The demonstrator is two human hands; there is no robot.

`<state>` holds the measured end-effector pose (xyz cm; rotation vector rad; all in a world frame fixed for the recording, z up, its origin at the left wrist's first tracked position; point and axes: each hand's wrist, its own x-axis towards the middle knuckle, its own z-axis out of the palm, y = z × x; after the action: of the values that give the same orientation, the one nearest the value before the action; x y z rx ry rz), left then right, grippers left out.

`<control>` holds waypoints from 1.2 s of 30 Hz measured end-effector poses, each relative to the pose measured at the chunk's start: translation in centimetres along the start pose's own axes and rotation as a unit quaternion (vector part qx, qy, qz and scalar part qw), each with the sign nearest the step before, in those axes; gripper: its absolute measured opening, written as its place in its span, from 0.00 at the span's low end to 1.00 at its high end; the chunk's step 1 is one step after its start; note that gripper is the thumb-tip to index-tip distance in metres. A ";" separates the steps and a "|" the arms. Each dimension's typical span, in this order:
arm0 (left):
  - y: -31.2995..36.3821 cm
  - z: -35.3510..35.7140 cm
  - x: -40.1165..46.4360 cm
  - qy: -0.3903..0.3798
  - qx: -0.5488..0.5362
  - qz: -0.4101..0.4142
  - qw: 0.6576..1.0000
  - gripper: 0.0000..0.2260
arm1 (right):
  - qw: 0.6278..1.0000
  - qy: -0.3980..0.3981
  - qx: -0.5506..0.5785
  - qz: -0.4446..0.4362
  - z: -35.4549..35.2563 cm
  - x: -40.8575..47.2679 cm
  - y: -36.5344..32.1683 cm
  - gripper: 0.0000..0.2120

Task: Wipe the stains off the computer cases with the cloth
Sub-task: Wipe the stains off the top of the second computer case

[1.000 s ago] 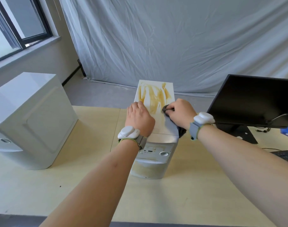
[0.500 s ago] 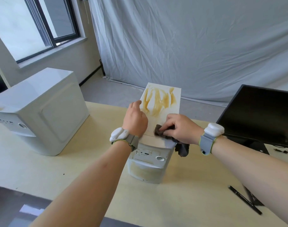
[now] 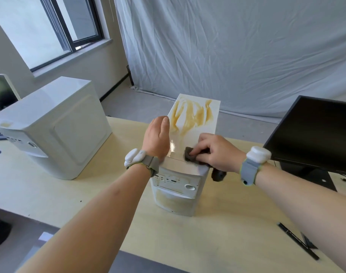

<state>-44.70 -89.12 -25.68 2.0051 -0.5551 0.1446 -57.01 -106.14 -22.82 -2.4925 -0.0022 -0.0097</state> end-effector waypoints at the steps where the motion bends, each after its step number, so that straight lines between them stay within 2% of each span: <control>1: 0.1 0.0 0.0 -0.009 0.009 0.000 1.000 0.20 | 0.999 -0.017 0.036 0.018 -0.8 0.0 0.4 0.09; 3: 0.2 0.2 0.0 -0.033 0.033 0.001 0.999 0.19 | 0.984 0.003 0.170 0.062 -2.0 0.8 0.8 0.10; 5: 0.1 0.2 0.1 -0.041 0.039 0.002 0.998 0.18 | 0.950 0.091 0.275 0.113 -1.9 2.5 0.6 0.09; 6: 0.0 0.2 0.1 -0.039 0.038 0.004 0.999 0.19 | 0.952 0.130 0.245 0.127 -1.2 3.4 0.2 0.09; 7: 0.0 0.2 0.1 -0.036 0.032 0.006 0.999 0.19 | 0.969 0.148 0.158 0.121 -0.4 4.0 -0.3 0.10; 9: -0.2 0.3 0.2 -0.026 0.019 0.010 0.999 0.22 | 0.991 0.122 -0.019 0.052 2.4 4.4 -1.8 0.13; 11: -0.4 0.3 0.3 -0.016 0.012 0.016 1.000 0.25 | 0.994 0.067 -0.078 -0.029 4.8 3.6 -3.1 0.15; 14: -0.4 0.3 0.2 -0.014 0.006 0.016 1.000 0.26 | 0.994 0.031 -0.065 -0.084 5.3 2.1 -2.7 0.19; 16: -0.4 0.4 0.2 -0.014 0.002 0.015 1.000 0.25 | 0.994 0.028 -0.059 -0.088 3.8 0.8 -1.8 0.22; 18: -0.5 0.4 0.1 -0.011 0.005 0.013 1.000 0.24 | 0.996 0.030 -0.059 -0.055 1.9 -0.2 -0.5 0.25; 23: -0.4 0.4 0.2 -0.011 -0.001 0.005 1.000 0.24 | 0.986 0.104 -0.073 0.109 -0.7 1.7 1.2 0.26; 26: -0.2 0.4 0.3 -0.002 -0.013 0.009 1.000 0.24 | 0.990 0.067 -0.099 0.075 1.5 2.5 -2.0 0.25; 28: -0.2 0.2 0.2 0.002 -0.021 0.008 1.000 0.24 | 0.998 0.029 -0.042 0.027 3.0 1.7 -5.3 0.26; 30: -0.2 0.1 0.2 -0.005 -0.025 0.005 1.000 0.24 | 1.000 0.013 0.021 0.010 3.2 0.9 -7.2 0.35; 31: -0.3 0.2 0.2 -0.004 -0.027 0.004 1.000 0.24 | 1.000 -0.002 0.028 0.004 3.1 0.7 -7.3 0.36; 34: -0.3 0.2 0.3 0.008 -0.041 -0.001 0.999 0.24 | 1.000 -0.010 -0.002 0.018 2.2 0.6 -4.7 0.23; 36: -0.4 0.2 0.2 0.020 -0.053 -0.016 0.998 0.24 | 0.999 0.000 -0.025 0.038 1.4 0.5 -2.8 0.28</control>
<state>-44.32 -89.19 -26.03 1.9034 -0.4956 0.1326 -56.46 -103.07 -22.23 -2.5399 0.0946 0.0236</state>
